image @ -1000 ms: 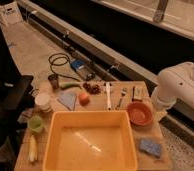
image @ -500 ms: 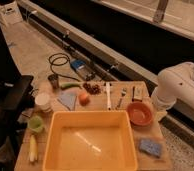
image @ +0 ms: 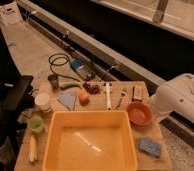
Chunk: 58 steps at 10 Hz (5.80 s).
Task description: Place towel in metal cup
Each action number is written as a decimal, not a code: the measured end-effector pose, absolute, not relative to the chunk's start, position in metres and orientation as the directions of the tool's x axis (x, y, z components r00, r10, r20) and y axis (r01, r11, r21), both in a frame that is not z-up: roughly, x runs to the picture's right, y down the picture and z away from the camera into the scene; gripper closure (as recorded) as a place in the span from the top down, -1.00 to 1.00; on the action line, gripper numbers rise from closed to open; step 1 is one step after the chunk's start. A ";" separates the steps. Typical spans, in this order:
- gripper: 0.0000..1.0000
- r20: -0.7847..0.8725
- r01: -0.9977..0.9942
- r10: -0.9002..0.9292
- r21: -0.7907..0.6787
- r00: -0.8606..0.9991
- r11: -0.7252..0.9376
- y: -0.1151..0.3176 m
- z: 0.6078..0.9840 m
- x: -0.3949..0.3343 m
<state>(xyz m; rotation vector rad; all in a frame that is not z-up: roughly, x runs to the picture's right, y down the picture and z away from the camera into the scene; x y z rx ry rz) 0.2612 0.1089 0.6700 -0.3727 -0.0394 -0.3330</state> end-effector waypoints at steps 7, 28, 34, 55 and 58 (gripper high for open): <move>0.30 0.192 0.521 -0.487 -0.219 0.852 0.825 0.047 0.640 0.151; 0.30 0.420 0.766 -0.664 -0.131 0.618 0.630 0.012 0.734 0.002; 0.30 0.527 0.735 -0.604 -0.061 0.598 0.675 0.010 0.800 -0.055; 0.30 0.681 0.752 -0.489 -0.140 0.545 0.644 0.041 0.900 -0.147; 0.30 0.695 0.761 -0.468 -0.178 0.547 0.624 0.058 0.919 -0.148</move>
